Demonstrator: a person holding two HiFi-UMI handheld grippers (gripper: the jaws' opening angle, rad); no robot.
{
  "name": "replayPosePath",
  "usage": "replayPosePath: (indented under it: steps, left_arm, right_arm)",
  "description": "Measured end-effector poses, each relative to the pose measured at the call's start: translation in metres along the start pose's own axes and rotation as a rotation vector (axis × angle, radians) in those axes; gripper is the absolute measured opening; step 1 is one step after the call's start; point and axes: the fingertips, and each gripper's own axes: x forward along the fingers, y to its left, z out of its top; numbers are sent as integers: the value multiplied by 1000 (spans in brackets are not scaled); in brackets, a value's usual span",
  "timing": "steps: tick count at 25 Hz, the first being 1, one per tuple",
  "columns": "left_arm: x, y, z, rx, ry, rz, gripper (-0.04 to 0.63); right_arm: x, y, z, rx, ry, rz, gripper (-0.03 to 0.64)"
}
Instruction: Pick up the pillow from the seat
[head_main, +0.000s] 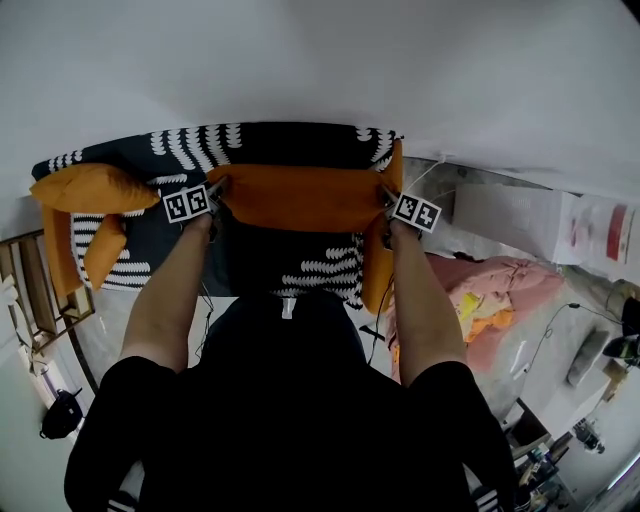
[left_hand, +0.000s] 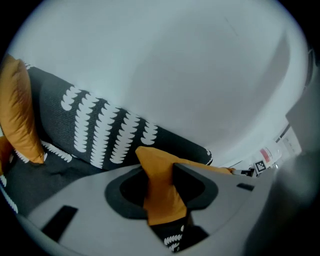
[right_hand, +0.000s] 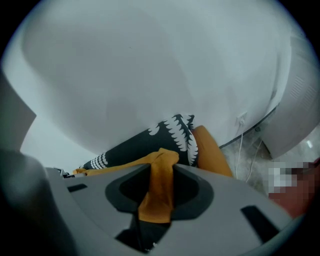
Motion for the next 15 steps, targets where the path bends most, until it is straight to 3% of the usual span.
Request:
replayPosePath:
  steps: [15]
  left_arm:
    - [-44,-18,-13,47,-22,13,141]
  right_arm:
    - [-39,14,-19,-20,-8,35,98]
